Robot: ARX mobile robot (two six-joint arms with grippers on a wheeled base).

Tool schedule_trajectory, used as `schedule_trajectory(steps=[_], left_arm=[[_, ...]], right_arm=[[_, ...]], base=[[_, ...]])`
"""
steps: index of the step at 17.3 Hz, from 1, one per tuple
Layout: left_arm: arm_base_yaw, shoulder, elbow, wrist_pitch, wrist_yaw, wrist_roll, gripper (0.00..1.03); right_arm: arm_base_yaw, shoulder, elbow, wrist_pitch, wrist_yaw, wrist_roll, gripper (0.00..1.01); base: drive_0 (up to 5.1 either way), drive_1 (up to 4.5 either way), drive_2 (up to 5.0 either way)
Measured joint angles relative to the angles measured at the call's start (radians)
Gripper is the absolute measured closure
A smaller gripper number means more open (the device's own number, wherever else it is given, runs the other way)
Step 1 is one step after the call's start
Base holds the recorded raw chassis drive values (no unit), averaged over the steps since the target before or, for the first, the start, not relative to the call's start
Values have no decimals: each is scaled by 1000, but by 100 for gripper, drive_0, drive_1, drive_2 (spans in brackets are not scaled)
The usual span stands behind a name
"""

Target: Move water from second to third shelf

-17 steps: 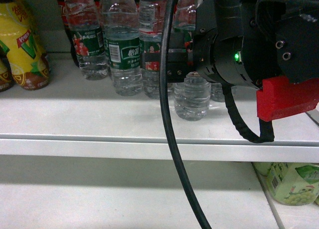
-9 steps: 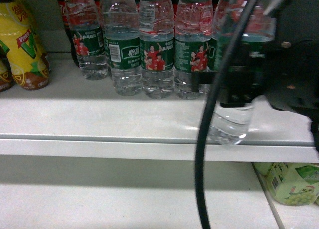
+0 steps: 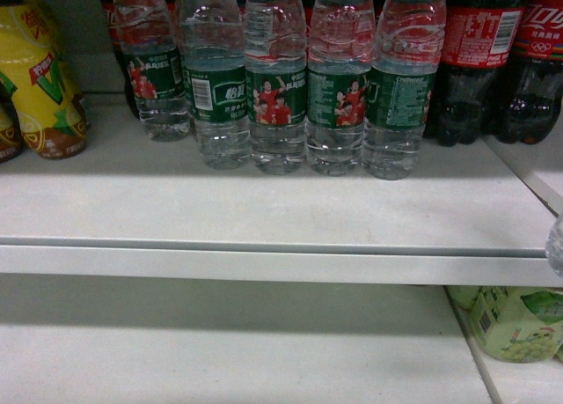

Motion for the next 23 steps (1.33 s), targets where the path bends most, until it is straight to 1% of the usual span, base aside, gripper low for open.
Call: schedule_trajectory(steps=[1,3,4,7,8,9,10,13,23], left_arm=[[0,0,0,0,0,0,5],[0,0,0,0,0,0,5],[0,0,0,0,0,0,5],[0,0,0,0,0,0,5],[0,0,0,0,0,0,5],[0,0,0,0,0,0,5],[0,0,0,0,0,0,5],[0,0,0,0,0,0,5],[0,0,0,-2,0,0,5]], right_arm=[[2,-66,-18,-34,3,-1,62],[27,-187,-40,-109,6,-4,62],[31,-237,-49,-142,8,-6,62],[72,-358,-73,-242,66,-4,62],[86,-390,-78,-264,76,-3,62],[96,-410,-79,-282,76,-2,62],[104,-425,-79,-291,78,0,62],[132,-467,-84,-329,114,2,62],[132,-470,-90,-330,117,2,62]], base=[[0,0,0],[0,0,0],[0,0,0],[0,0,0],[0,0,0],[0,0,0],[0,0,0],[0,0,0],[0,0,0]])
